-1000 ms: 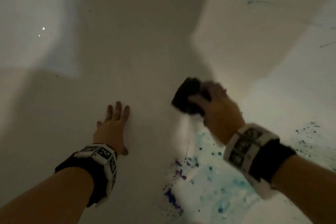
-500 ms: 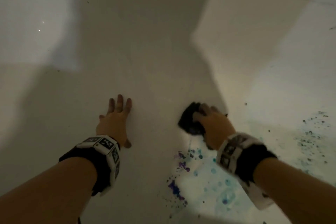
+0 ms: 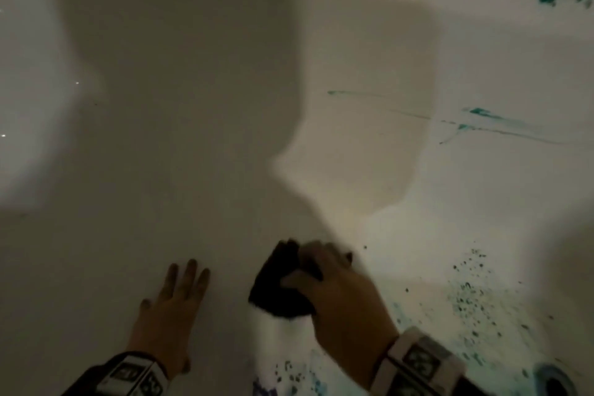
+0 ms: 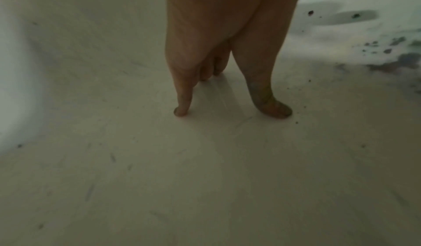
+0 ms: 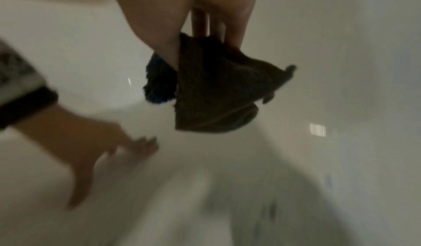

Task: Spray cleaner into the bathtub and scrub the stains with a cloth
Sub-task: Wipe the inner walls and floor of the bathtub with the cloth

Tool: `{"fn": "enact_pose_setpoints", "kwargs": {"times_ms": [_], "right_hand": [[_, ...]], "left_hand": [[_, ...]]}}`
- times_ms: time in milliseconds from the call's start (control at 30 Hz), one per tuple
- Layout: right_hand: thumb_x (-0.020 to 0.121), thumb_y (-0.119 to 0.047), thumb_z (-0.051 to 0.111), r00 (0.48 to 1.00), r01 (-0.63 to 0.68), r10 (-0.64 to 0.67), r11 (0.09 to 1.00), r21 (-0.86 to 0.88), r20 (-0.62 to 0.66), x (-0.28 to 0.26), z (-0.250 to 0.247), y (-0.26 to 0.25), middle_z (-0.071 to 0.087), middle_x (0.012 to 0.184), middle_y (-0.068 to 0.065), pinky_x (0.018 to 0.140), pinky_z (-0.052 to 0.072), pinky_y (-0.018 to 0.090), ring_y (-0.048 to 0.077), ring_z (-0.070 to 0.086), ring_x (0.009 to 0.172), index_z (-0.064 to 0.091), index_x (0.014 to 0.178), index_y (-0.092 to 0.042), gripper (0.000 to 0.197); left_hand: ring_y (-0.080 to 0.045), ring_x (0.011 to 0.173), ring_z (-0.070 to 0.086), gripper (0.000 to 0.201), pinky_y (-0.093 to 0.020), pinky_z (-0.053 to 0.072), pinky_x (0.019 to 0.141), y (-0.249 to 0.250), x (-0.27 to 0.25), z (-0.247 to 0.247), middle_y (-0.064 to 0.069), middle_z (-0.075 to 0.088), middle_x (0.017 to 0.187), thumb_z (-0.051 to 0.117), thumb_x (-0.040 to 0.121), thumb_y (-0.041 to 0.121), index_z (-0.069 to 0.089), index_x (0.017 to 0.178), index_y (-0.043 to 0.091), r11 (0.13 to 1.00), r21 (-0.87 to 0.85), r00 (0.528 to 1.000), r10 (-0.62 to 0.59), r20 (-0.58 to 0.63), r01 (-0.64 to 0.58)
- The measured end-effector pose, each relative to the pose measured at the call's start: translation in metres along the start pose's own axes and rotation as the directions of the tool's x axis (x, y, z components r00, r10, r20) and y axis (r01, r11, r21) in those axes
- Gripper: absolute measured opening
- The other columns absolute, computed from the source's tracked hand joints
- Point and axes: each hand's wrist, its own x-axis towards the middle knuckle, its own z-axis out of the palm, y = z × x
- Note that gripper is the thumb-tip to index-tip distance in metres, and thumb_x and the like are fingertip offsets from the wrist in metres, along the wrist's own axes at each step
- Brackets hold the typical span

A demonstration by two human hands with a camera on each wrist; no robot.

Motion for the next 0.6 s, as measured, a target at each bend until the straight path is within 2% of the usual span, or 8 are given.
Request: {"fn": "enact_pose_setpoints", "kwargs": {"times_ms": [100, 200, 233, 300, 400, 500, 567, 600], "right_hand": [[0.084, -0.044, 0.050, 0.948, -0.034, 0.055, 0.997, 0.072, -0.314, 0.027, -0.063, -0.006, 0.053, 0.093, -0.015, 0.071, 0.050, 0.026, 0.011, 0.055, 0.084, 0.051, 0.089, -0.049, 0.007], [0.085, -0.033, 0.061, 0.756, 0.020, 0.089, 0.987, 0.159, -0.649, 0.068, -0.121, 0.010, 0.046, 0.092, -0.023, 0.074, 0.041, 0.017, -0.004, 0.048, 0.085, 0.056, 0.097, -0.039, 0.015], [0.084, -0.028, 0.061, 0.681, 0.016, 0.016, 0.999, 0.037, -0.732, 0.082, -0.134, 0.018, 0.047, 0.099, -0.020, 0.075, 0.040, 0.016, -0.004, 0.048, 0.091, 0.058, 0.102, -0.029, 0.018], [0.077, -0.014, 0.062, 0.619, -0.064, -0.086, 0.985, -0.159, -0.781, 0.108, -0.150, 0.034, 0.057, 0.112, 0.009, 0.072, 0.046, 0.028, 0.022, 0.051, 0.103, 0.058, 0.104, -0.015, 0.027], [0.070, -0.003, 0.057, 0.688, -0.137, -0.257, 0.872, -0.469, -0.678, 0.124, -0.134, 0.053, 0.059, 0.110, 0.027, 0.056, 0.046, 0.033, 0.032, 0.037, 0.100, 0.065, 0.096, -0.006, 0.027], [0.075, -0.013, 0.045, 0.832, -0.001, -0.308, 0.830, -0.557, -0.461, 0.123, -0.074, 0.073, 0.063, 0.106, 0.024, 0.052, 0.051, 0.038, 0.040, 0.053, 0.095, 0.070, 0.088, -0.009, 0.029], [0.082, -0.017, 0.042, 0.983, 0.010, -0.110, 0.834, -0.552, -0.149, 0.117, -0.033, 0.083, 0.055, 0.122, 0.020, 0.068, 0.054, 0.049, 0.042, 0.053, 0.108, 0.068, 0.100, -0.009, 0.032], [0.088, -0.018, 0.043, 0.996, -0.006, 0.055, 0.844, -0.536, 0.075, 0.112, -0.016, 0.088, 0.044, 0.136, 0.016, 0.087, 0.048, 0.048, 0.038, 0.043, 0.122, 0.060, 0.116, -0.010, 0.034]], "left_hand": [[-0.028, 0.142, -0.020, 0.119, -0.050, 0.020, 0.113, 0.003, -0.002, 0.002, -0.003, -0.035, 0.149, 0.073, 0.077, 0.023, -0.025, 0.144, 0.014, 1.000, 0.009, 1.000, -0.011, -0.009, 0.011], [-0.027, 0.142, -0.020, 0.119, -0.049, 0.020, 0.113, 0.002, 0.000, 0.005, -0.002, -0.037, 0.148, 0.073, 0.078, 0.022, -0.025, 0.144, 0.013, 1.000, 0.005, 0.999, -0.002, -0.035, 0.002], [-0.027, 0.142, -0.020, 0.118, -0.049, 0.020, 0.113, 0.001, 0.001, 0.005, -0.002, -0.037, 0.148, 0.072, 0.078, 0.023, -0.026, 0.143, 0.013, 1.000, 0.002, 0.999, -0.005, -0.045, 0.005], [-0.027, 0.142, -0.020, 0.117, -0.048, 0.021, 0.113, 0.000, 0.002, 0.005, -0.002, -0.037, 0.148, 0.071, 0.079, 0.023, -0.026, 0.143, 0.014, 1.000, 0.009, 0.999, -0.010, -0.046, 0.010], [-0.027, 0.142, -0.020, 0.113, -0.049, 0.020, 0.112, 0.001, 0.005, 0.007, -0.001, -0.036, 0.149, 0.068, 0.081, 0.021, -0.025, 0.144, 0.015, 1.000, -0.001, 0.998, -0.001, -0.059, 0.001], [-0.027, 0.142, -0.021, 0.110, -0.051, 0.021, 0.111, -0.001, 0.009, 0.012, 0.000, -0.036, 0.149, 0.066, 0.081, 0.018, -0.025, 0.144, 0.015, 1.000, -0.024, 0.996, -0.009, -0.090, 0.007], [-0.027, 0.141, -0.022, 0.106, -0.052, 0.021, 0.110, -0.001, 0.014, 0.016, 0.000, -0.039, 0.146, 0.063, 0.083, 0.017, -0.025, 0.144, 0.015, 1.000, -0.012, 0.994, -0.016, -0.108, 0.015], [-0.027, 0.141, -0.022, 0.105, -0.052, 0.021, 0.110, -0.002, 0.017, 0.019, 0.000, -0.042, 0.143, 0.061, 0.084, 0.016, -0.025, 0.143, 0.015, 1.000, 0.002, 0.991, -0.011, -0.130, 0.011]]}}
